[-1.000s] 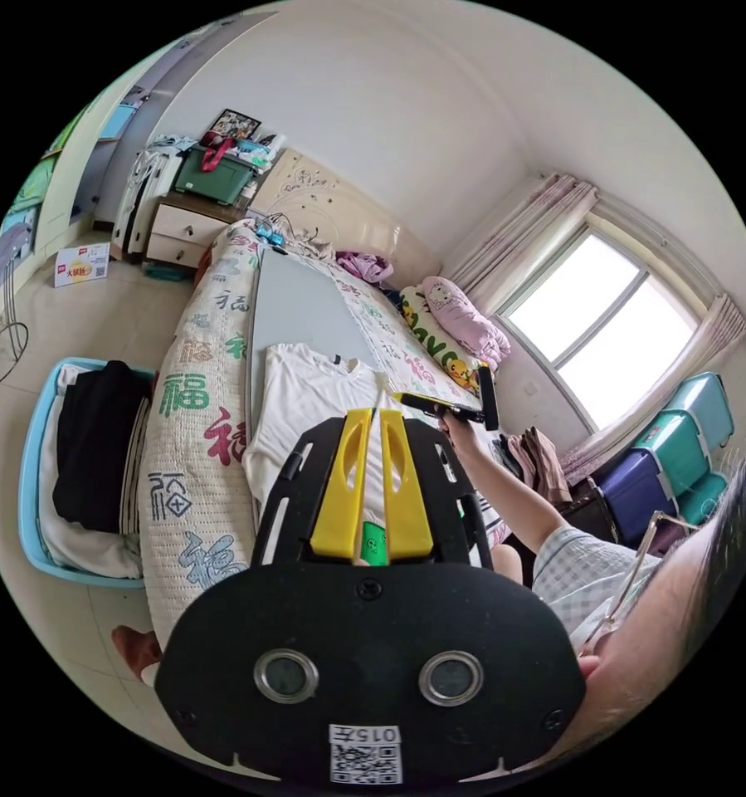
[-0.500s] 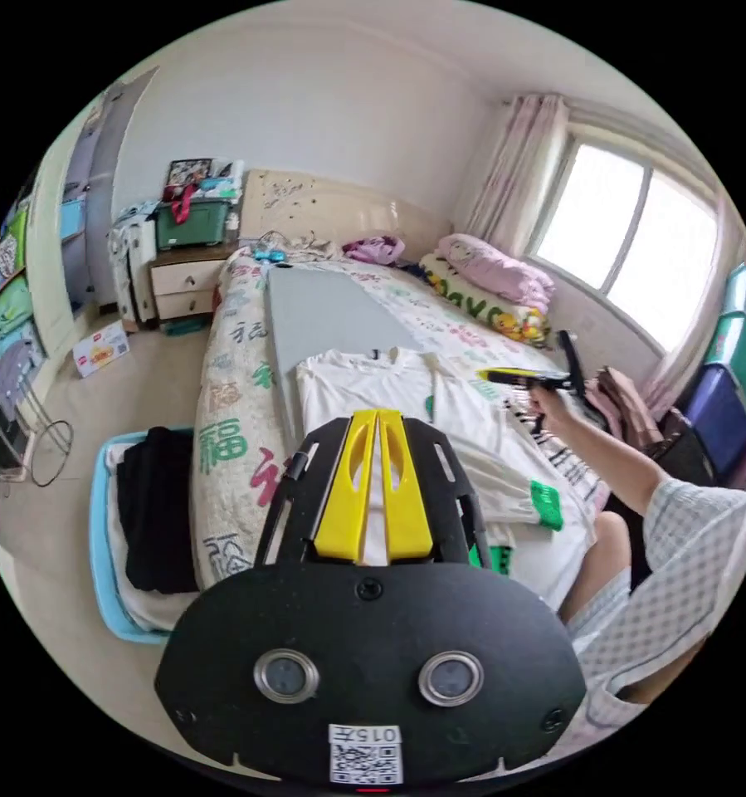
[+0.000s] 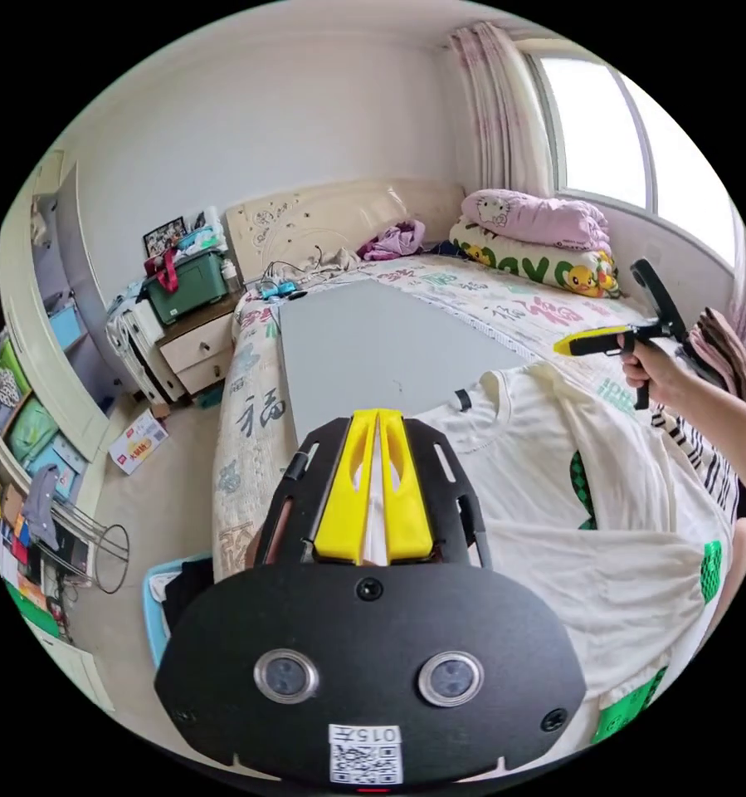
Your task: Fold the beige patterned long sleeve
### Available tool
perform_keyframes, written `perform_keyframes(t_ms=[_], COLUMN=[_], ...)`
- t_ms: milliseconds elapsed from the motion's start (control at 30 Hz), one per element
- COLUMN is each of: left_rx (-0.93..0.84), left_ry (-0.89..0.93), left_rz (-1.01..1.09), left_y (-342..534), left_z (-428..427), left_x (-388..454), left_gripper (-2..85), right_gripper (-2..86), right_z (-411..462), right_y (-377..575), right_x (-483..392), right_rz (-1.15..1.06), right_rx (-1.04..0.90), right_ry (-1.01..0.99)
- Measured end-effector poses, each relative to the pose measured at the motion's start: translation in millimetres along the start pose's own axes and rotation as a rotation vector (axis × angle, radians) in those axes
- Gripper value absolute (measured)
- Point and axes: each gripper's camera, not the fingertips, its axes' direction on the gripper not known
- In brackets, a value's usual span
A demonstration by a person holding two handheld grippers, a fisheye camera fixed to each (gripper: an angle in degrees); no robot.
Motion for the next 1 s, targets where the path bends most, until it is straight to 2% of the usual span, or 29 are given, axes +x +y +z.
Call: perform_keyframes(t_ms=[167, 233, 300, 433, 500, 600, 733, 900, 1000], left_rx=[-0.265, -0.310, -0.339, -0.372, -0.341, -0.226, -0.048, 0.091, 0.083], left_ry=[0.233, 0.239, 0.198, 0.243, 0.242, 0.258, 0.336, 0.409, 0.471], left_rz=[-0.135, -0.162, -0.151, -0.114, -0.114, -0.127, -0.078, 0.067, 0.133], left_y=[-25, -23, -22, -19, -18, -18, -11, 49, 124], left_z=[84, 100, 108, 115, 109, 76, -9, -149, -228], left_x=[-36, -44, -47, -51, -52, -57, -53, -14, 19], left_gripper=[16.2, 17.6, 16.5, 3.7, 2.0, 0.8, 0.2, 0.2, 0.1], right_gripper=[13.0, 12.7, 11.4, 2.8, 1.6, 0.7, 0.3, 0.2, 0.1], right_z=[14, 17, 15, 6, -7, -57, -151, -328, -401], right_y=[-3, 0, 4, 16, 22, 36, 67, 189, 295], right_x=[-1, 1, -5, -25, -32, -49, -77, -135, -161], right_rz=[0.002, 0.007, -0.017, -0.079, -0.061, -0.078, -0.131, -0.238, -0.264], right_rx=[-0.092, -0.149, -0.175, -0.212, -0.199, -0.095, 0.029, 0.194, 0.180], right_ry=[0.043, 0.009, 0.027, 0.043, 0.050, 0.051, 0.002, -0.161, -0.253])
